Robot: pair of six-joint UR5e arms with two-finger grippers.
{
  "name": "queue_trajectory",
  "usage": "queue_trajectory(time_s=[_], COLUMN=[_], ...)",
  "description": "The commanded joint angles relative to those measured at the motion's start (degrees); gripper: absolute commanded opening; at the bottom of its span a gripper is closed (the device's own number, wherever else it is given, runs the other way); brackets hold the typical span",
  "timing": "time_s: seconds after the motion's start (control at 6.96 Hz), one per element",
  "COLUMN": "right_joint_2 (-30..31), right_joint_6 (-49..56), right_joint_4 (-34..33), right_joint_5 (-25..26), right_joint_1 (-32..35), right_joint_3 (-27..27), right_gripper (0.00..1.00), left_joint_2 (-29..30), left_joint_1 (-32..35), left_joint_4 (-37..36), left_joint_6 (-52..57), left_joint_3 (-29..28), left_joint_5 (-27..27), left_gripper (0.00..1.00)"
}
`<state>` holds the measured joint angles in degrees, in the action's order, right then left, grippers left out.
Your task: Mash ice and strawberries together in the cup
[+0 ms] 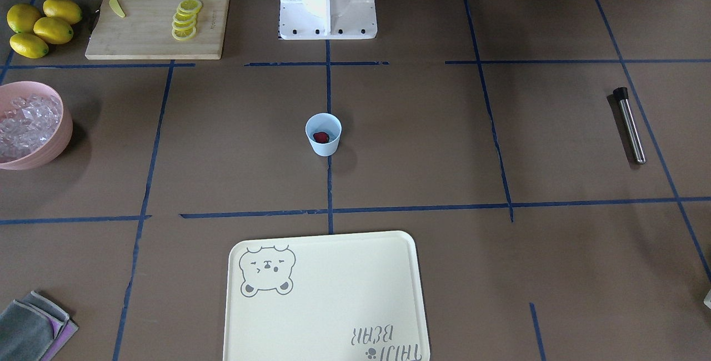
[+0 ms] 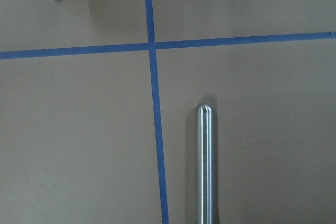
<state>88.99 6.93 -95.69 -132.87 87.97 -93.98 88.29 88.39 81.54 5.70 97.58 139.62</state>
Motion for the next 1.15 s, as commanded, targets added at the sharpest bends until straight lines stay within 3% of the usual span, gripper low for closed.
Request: queue_trajectory(time_s=[0.0,0.29,0.58,1.01], right_joint_2=[1.2,1.6,1.8,1.7], right_joint_6=[3.9,5.1,4.8,4.8], right_joint_4=[0.2,0.2,0.4,0.5], right_joint_5=[0.6,0.4,0.2,0.2], right_joint_1=[0.0,0.2,0.2,0.2], right_joint_3=[0.7,-0.3,-0.2,-0.1], right_gripper=[1.00,1.00,1.00,1.00], left_joint_2=[-1.6,-5.5,-5.3,-5.1], left_joint_1=[0.2,0.5,0.4,0.3], left_joint_4=[-0.1,0.3,0.2,-0.2], left_joint_6=[3.3,1.2,0.0,-0.2], left_joint_3=[1.4,3.7,3.6,3.4], left_joint_5=[0.0,-0.7,-6.3,-7.0], left_gripper=[1.00,1.00,1.00,1.00])
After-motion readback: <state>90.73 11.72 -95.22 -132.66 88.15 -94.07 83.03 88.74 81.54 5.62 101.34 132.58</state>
